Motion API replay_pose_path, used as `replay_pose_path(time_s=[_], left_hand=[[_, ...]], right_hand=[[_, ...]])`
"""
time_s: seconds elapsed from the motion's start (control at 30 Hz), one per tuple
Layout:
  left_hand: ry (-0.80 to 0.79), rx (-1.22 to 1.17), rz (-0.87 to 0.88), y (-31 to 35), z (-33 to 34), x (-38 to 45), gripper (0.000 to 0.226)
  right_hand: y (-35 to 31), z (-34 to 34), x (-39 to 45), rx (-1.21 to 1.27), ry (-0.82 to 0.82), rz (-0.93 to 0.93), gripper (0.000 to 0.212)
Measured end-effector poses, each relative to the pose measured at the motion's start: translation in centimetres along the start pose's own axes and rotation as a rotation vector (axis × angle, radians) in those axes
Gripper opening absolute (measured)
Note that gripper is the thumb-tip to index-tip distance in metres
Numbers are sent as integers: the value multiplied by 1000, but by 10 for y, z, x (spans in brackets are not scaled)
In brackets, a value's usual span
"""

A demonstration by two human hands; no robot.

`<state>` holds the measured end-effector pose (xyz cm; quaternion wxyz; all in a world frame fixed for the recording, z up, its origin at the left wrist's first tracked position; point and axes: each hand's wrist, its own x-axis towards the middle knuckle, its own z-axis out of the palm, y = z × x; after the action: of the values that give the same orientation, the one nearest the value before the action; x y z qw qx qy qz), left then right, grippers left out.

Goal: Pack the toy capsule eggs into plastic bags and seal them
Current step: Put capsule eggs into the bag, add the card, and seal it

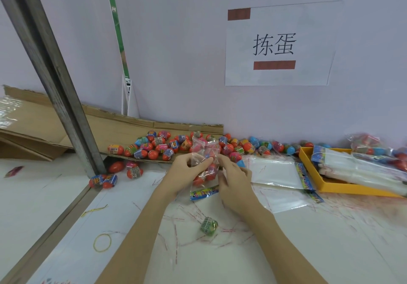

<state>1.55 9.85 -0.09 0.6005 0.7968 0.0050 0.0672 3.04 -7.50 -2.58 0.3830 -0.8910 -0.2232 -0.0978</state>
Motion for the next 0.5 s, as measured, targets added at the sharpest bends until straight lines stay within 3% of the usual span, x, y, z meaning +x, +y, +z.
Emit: replay_pose_path(time_s=[0.2,0.4,0.5], left_hand=[[-83,50,88,11,1,-4,23],[-175,51,144,19,4,-8,29],[-139,31,151,17,5,-6,20]], right_hand=[[-12,-18,0,400,281,29,29],[-11,-24,2,604,339,180,23],[-11,-28,3,639,470,229,20]])
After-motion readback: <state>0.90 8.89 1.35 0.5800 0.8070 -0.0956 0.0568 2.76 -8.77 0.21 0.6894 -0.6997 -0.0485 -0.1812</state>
